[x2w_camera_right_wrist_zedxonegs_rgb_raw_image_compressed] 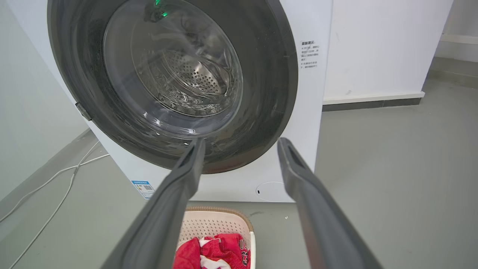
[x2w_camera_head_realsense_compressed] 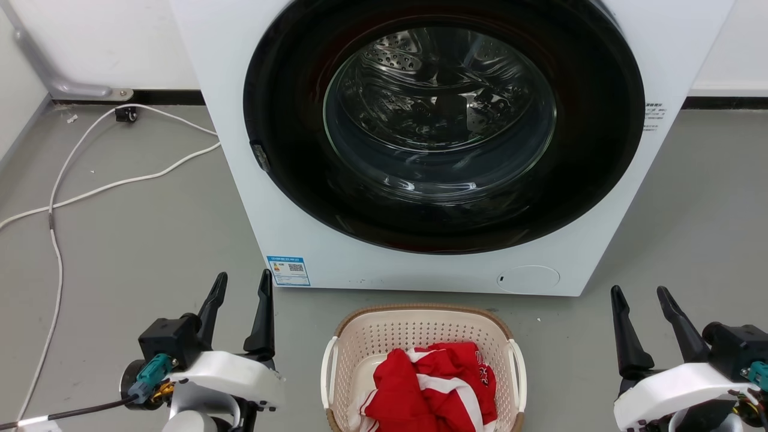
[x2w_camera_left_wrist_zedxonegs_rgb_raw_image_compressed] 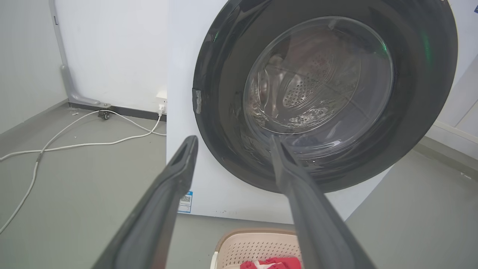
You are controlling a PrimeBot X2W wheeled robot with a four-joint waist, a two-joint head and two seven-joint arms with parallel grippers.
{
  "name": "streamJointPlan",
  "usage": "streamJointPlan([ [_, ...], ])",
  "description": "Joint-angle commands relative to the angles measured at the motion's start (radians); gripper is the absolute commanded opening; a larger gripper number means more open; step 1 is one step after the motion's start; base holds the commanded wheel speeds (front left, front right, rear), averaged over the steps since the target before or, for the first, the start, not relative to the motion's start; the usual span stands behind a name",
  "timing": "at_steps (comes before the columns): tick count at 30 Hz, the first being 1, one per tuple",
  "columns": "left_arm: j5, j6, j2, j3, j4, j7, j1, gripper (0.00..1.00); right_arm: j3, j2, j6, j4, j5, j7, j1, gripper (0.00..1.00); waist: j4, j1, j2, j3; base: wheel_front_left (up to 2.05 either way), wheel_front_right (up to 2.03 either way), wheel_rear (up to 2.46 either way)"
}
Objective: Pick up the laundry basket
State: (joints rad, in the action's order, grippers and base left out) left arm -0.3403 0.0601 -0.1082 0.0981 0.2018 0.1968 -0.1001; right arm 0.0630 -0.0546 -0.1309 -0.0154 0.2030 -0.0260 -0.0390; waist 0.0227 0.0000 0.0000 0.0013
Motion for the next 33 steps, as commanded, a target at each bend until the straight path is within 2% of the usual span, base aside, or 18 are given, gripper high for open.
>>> streamJointPlan([
  [1, 0.025, -0.004, -0.004, 0.005, -0.001, 0.008, -0.016, 1.00, -0.002, 0.003, 0.000, 0.014, -0.023, -0.008, 0.002, 1.00, 0.000, 0.0000, 0.0000, 0.001, 0.00, 0.00, 0.00],
  [33, 0.223, -0.017, 0.004, 0.029, 0.056, 0.065, -0.034, 1.00, 0.006, 0.006, 0.000, 0.042, -0.229, -0.050, -0.019, 1.00, 0.003, 0.0000, 0.0000, 0.000, 0.00, 0.00, 0.00],
])
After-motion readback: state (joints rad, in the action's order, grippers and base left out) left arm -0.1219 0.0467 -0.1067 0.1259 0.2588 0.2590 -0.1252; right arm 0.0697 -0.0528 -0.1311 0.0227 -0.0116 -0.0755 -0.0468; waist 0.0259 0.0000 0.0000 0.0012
